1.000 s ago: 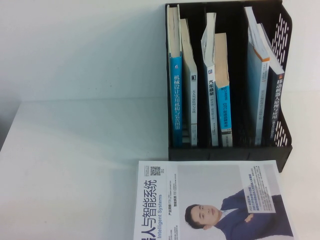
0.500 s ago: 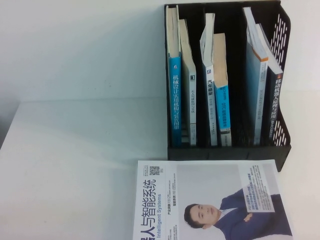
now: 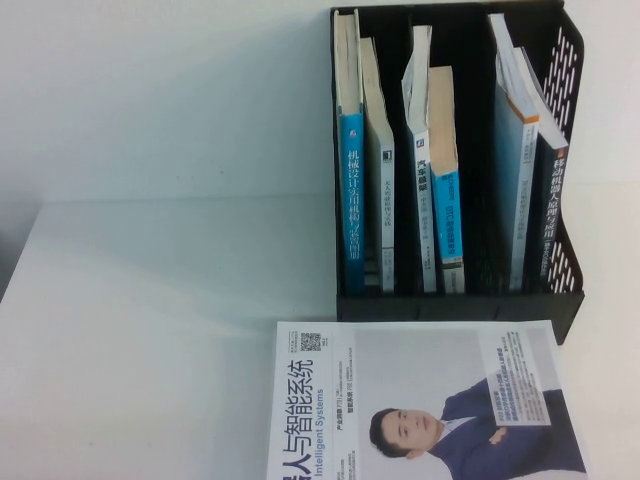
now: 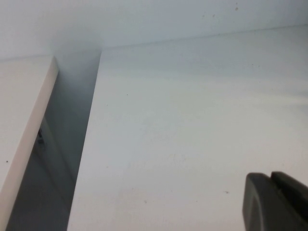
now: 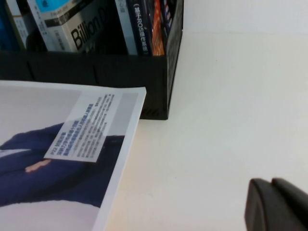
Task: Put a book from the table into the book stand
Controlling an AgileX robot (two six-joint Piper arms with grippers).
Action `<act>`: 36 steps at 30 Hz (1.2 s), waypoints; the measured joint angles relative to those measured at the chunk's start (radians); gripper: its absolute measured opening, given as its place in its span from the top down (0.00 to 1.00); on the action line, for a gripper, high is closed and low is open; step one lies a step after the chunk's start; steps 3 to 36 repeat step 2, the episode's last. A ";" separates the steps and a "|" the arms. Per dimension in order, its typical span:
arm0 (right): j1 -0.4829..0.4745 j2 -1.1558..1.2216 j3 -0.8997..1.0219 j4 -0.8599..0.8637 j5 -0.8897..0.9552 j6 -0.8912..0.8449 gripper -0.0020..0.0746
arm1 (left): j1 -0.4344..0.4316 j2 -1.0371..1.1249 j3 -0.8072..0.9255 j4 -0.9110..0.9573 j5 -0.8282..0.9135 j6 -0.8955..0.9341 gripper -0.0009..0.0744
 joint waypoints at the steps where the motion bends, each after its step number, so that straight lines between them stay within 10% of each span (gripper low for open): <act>1: 0.000 0.000 0.000 0.000 0.000 -0.001 0.98 | 0.000 0.000 0.000 0.000 0.000 0.000 0.99; 36: 0.000 0.000 0.000 0.000 0.000 -0.001 0.98 | 0.000 0.000 0.000 0.000 0.000 -0.002 0.99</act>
